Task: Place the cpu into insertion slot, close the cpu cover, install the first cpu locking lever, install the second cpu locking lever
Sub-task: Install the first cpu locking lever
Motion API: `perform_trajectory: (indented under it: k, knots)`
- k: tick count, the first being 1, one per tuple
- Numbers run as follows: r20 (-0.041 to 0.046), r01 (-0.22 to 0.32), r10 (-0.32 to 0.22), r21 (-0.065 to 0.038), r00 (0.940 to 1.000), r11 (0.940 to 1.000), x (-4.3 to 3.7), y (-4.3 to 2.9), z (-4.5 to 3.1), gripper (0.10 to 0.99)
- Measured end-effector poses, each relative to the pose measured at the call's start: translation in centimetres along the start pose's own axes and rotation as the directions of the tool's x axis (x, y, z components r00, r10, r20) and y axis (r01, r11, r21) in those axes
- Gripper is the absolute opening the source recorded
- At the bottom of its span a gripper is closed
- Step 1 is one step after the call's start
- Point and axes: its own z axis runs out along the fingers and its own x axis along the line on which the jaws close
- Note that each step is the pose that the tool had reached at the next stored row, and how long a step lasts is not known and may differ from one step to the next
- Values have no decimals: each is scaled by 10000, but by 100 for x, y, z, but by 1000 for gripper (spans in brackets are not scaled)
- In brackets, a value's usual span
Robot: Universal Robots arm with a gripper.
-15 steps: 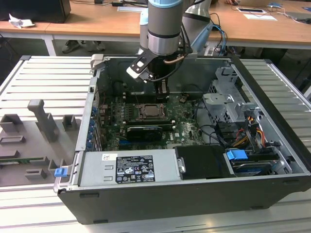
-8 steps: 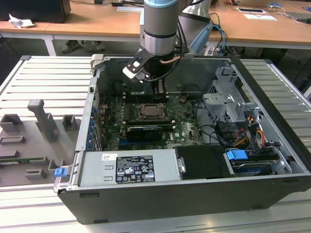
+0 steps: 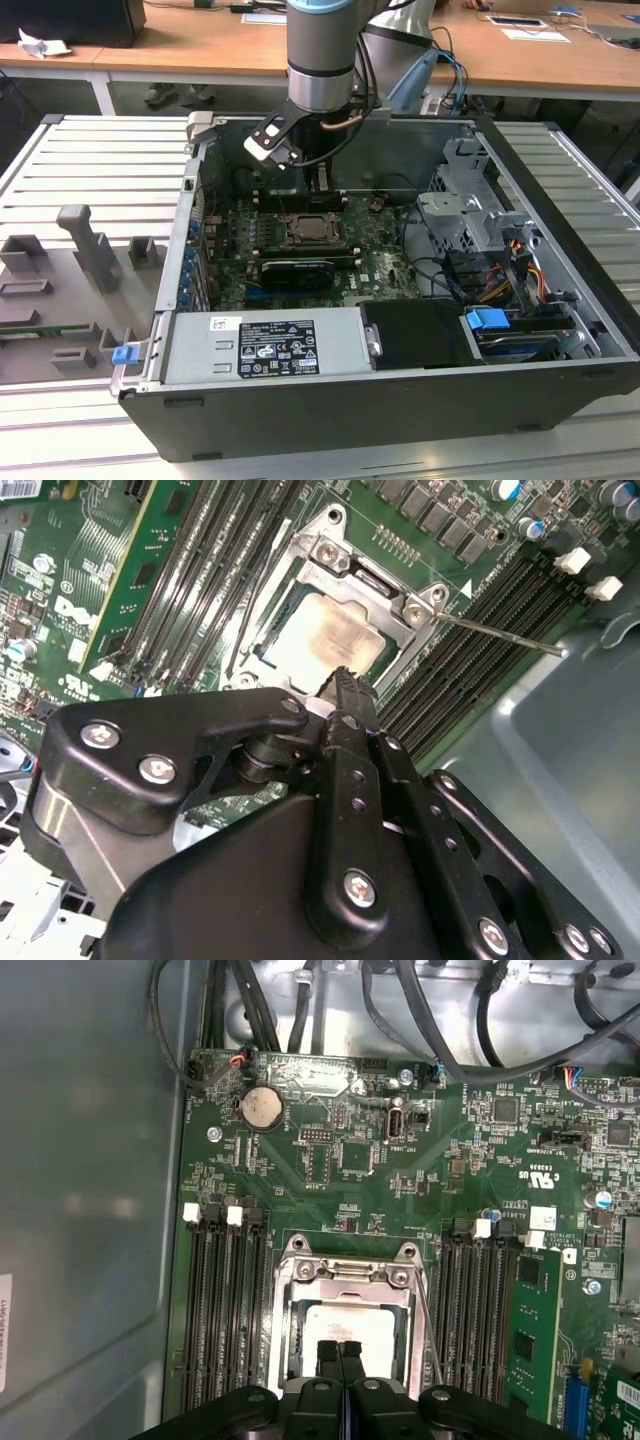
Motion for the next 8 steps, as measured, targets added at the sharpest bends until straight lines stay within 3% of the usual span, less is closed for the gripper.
perform_trajectory:
  k: [8]
  knots:
    - [0,0,0,-1,10000,10000,0,1,-11,106]
